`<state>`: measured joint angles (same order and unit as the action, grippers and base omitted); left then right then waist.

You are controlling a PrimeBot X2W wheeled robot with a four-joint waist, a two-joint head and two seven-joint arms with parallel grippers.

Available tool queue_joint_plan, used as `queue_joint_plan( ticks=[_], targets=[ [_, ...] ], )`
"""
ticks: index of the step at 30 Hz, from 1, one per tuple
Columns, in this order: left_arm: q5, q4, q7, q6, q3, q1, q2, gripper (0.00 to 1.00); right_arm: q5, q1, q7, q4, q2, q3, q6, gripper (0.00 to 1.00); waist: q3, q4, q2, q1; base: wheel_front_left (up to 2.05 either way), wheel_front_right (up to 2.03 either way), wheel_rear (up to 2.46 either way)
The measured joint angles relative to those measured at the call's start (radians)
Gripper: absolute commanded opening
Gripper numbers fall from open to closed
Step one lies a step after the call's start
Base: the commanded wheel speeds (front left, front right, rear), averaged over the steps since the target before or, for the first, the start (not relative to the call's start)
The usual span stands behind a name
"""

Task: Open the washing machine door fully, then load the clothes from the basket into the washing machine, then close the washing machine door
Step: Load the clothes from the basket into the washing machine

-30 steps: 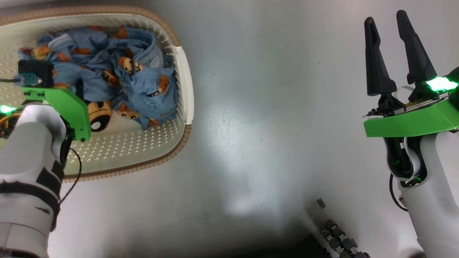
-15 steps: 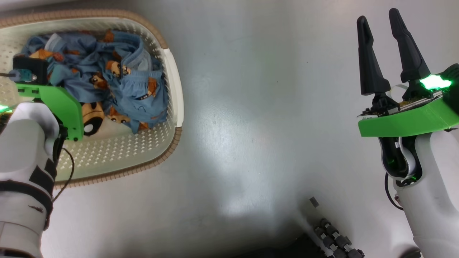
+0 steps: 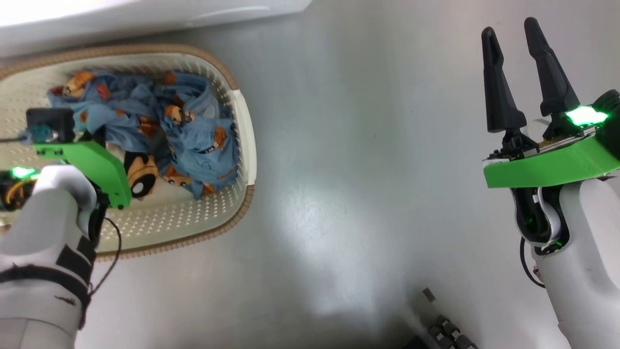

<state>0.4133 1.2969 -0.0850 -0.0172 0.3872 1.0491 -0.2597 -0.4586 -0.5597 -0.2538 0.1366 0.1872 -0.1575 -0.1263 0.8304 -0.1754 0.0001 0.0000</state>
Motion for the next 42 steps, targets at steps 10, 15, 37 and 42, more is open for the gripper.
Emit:
queue_joint_plan(
  ticks=[10,15,37,42],
  targets=[
    [0.046,0.000,-0.100,-0.028,-0.018,-0.067,0.036,0.00,0.000,0.049,0.000,0.022,0.008,0.003,0.000,1.00,-0.109,0.020,0.0000,-0.0001,0.00,0.00,0.00],
    [0.053,0.000,-0.146,-0.039,-0.022,-0.109,0.051,0.00,0.000,0.084,0.000,0.035,0.014,0.003,0.000,1.00,-0.174,0.033,0.0000,-0.0001,0.00,0.00,0.00],
    [-0.023,-0.413,-0.165,-0.024,-0.140,-0.440,0.057,0.00,0.000,0.261,0.000,0.074,0.034,0.033,0.000,1.00,-0.463,0.103,0.0000,-0.0001,0.00,0.00,0.00],
    [-0.064,-0.517,-0.165,-0.012,-0.177,-0.525,0.057,0.00,0.000,0.299,0.000,0.079,0.034,0.039,0.000,1.00,-0.521,0.113,0.0000,-0.0002,0.00,0.00,0.00]
  ],
)
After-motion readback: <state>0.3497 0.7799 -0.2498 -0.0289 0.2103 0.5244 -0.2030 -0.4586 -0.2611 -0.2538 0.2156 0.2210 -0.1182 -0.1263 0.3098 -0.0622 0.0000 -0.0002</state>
